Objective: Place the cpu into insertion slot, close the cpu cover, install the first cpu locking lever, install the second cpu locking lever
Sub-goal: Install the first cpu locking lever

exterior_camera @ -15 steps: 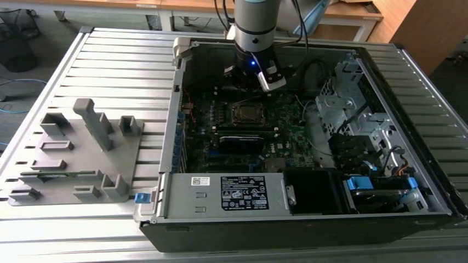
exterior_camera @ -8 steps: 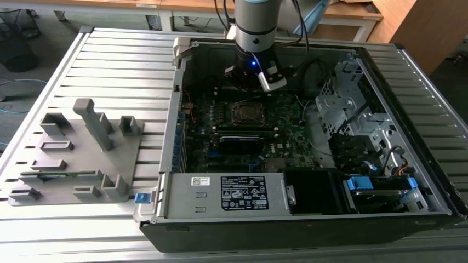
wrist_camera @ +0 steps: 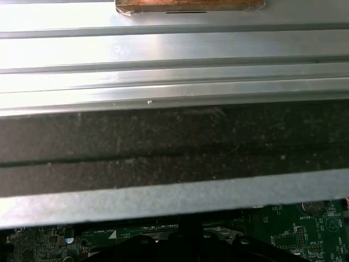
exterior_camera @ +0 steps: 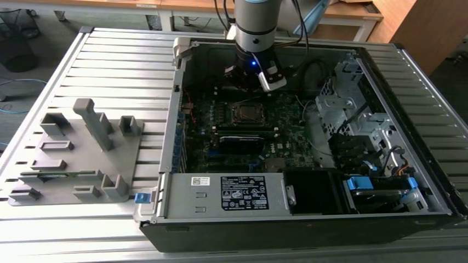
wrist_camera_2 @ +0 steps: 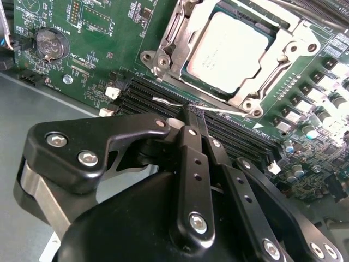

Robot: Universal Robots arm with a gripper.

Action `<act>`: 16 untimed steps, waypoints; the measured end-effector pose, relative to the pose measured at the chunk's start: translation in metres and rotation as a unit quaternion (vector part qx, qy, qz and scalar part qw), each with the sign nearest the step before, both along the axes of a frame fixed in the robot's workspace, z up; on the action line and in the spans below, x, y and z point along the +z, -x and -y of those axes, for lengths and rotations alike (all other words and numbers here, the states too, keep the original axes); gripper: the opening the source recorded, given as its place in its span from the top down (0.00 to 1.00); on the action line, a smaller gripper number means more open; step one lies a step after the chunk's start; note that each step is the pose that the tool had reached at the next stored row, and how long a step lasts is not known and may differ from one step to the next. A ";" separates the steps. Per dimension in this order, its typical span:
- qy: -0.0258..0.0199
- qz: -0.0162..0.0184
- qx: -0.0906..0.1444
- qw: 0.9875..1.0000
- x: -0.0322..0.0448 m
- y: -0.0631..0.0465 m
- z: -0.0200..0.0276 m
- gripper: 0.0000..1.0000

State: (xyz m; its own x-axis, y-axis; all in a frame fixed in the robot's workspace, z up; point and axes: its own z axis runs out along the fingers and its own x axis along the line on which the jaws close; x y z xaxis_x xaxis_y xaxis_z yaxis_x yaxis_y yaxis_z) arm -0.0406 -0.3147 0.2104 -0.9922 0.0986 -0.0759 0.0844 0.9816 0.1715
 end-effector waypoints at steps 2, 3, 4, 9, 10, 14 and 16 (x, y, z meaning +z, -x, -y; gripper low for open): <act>0.000 0.000 -0.003 1.000 -0.0001 0.000 0.0000 0.89; 0.000 0.000 -0.005 1.000 -0.0002 0.000 -0.0001 0.89; 0.000 0.000 -0.007 1.000 -0.0002 0.000 0.0000 0.89; 0.000 0.000 -0.026 1.000 -0.0005 0.000 0.0000 0.89; 0.000 0.000 -0.026 1.000 -0.0005 0.000 0.0000 0.89; 0.000 0.000 -0.027 1.000 -0.0014 0.000 -0.0001 0.89; 0.000 0.000 -0.029 1.000 -0.0025 0.000 0.0000 0.89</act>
State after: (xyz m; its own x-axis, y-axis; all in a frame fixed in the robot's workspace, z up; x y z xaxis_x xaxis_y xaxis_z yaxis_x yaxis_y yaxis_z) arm -0.0405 -0.3146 0.2079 -0.9849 0.1558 -0.0760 0.1410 0.9750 0.1716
